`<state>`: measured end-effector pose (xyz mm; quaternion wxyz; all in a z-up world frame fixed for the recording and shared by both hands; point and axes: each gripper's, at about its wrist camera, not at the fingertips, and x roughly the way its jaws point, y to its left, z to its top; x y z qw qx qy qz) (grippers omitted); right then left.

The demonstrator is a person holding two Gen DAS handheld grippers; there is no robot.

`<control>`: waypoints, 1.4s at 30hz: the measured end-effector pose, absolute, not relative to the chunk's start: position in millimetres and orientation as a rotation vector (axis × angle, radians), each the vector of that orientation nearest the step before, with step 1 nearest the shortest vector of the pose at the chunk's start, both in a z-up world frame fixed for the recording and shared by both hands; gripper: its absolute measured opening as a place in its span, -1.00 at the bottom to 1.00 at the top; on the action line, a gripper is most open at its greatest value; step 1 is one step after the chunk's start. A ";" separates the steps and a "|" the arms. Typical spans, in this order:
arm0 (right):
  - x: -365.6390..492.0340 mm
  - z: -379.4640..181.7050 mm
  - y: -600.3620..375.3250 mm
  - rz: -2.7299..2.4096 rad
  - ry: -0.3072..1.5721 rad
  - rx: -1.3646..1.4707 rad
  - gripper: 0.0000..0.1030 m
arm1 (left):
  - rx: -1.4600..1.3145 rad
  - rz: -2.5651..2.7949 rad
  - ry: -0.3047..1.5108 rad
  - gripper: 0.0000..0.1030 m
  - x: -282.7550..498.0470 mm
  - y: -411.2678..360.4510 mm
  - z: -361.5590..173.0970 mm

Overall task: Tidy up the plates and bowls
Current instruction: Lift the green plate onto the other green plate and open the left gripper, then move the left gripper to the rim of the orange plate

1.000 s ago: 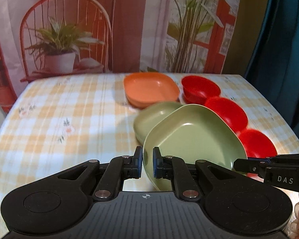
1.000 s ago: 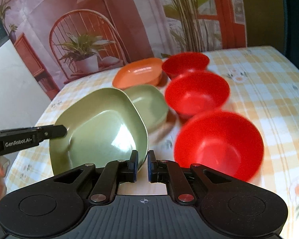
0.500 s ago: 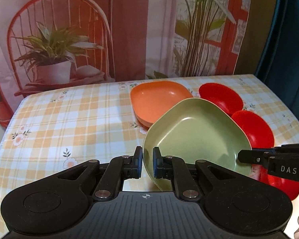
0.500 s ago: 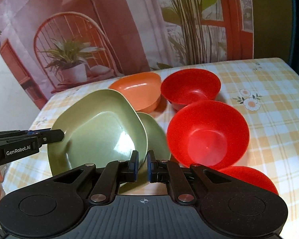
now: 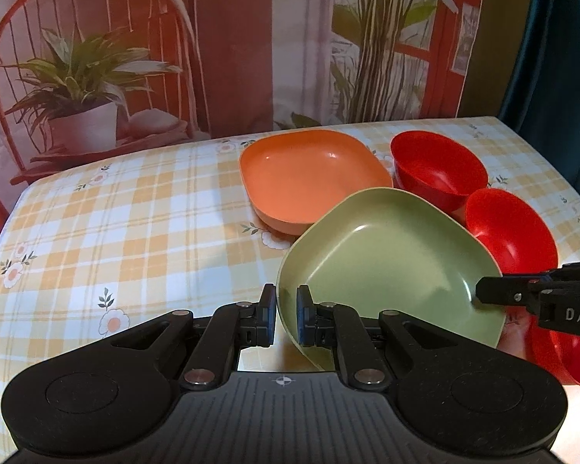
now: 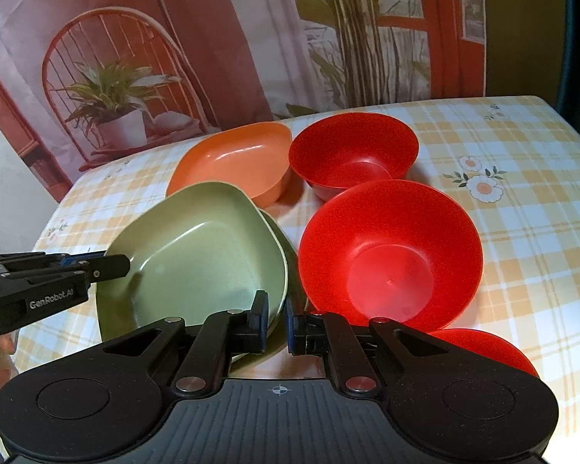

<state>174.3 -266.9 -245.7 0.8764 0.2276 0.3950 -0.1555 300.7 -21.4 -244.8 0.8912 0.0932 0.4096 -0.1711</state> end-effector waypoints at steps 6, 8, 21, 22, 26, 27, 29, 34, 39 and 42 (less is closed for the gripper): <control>174.6 -248.7 -267.9 -0.330 0.829 0.472 -0.80 | 0.217 -0.354 0.851 -0.77 303.3 -25.8 -249.6; 174.6 -249.7 -268.4 -0.334 0.828 0.468 -0.80 | 0.221 -0.351 0.851 -0.77 304.7 -26.6 -251.0; 175.0 -251.3 -267.1 -0.344 0.832 0.423 -0.69 | 0.225 -0.336 0.858 -0.75 307.0 -26.3 -256.0; 174.4 -251.3 -266.6 -0.344 0.833 0.422 -0.69 | 0.224 -0.335 0.857 -0.75 306.7 -26.3 -255.8; 171.5 -251.3 -267.4 -0.348 0.829 0.432 -0.69 | 0.221 -0.332 0.854 -0.72 306.0 -25.3 -254.8; 170.2 -250.9 -268.0 -0.350 0.826 0.437 -0.69 | 0.220 -0.332 0.854 -0.72 305.8 -25.1 -254.4; 168.4 -250.2 -269.7 -0.351 0.821 0.441 -0.68 | 0.218 -0.330 0.852 -0.71 305.5 -24.8 -253.6; 166.8 -251.0 -271.4 -0.349 0.815 0.442 -0.79 | 0.216 -0.325 0.848 -0.72 304.4 -25.1 -252.1; 167.1 -253.2 -270.8 -0.345 0.821 0.448 -0.83 | 0.212 -0.327 0.847 -0.71 304.5 -24.4 -251.5; 167.0 -252.9 -270.7 -0.344 0.821 0.450 -0.82 | 0.206 -0.328 0.849 -0.71 304.8 -23.6 -251.4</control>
